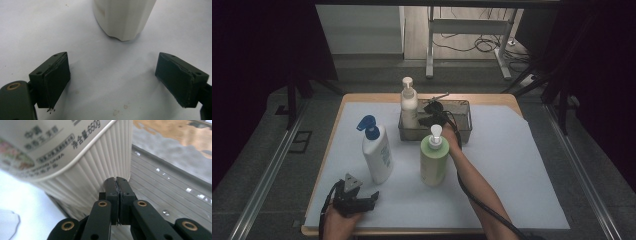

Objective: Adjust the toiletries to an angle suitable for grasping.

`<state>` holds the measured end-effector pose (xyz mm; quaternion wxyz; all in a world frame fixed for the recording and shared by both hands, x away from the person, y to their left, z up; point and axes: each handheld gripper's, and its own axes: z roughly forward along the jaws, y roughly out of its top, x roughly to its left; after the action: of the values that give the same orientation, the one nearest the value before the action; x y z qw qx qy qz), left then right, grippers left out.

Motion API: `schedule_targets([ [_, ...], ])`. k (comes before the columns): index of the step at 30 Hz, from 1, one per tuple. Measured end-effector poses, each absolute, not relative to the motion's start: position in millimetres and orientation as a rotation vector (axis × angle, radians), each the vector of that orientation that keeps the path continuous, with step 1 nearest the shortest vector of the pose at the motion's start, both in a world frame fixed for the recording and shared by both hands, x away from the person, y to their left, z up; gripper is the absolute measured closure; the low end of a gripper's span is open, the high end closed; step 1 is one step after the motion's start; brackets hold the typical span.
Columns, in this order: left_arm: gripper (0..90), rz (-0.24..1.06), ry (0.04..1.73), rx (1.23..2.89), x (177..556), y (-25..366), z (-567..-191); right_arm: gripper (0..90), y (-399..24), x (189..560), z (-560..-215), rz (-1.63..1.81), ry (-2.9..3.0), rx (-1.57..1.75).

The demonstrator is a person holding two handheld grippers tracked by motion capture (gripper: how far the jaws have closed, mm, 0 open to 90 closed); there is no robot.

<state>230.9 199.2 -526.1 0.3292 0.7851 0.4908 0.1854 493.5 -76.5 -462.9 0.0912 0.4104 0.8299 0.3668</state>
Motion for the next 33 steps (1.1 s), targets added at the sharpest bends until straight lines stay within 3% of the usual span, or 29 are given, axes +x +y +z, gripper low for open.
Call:
schedule_targets([
  [23, 12.1, 0.484, 1.284, 2.056, 231.1, 199.2, -526.0, 89.3, -72.1, 492.9, -465.0, 1.142, 2.500, 1.198],
  [33, 12.1, 0.485, 1.284, 2.054, 230.9, 199.2, -526.1, 73.2, -77.1, 488.0, -461.5, 1.068, 2.489, 1.150],
])
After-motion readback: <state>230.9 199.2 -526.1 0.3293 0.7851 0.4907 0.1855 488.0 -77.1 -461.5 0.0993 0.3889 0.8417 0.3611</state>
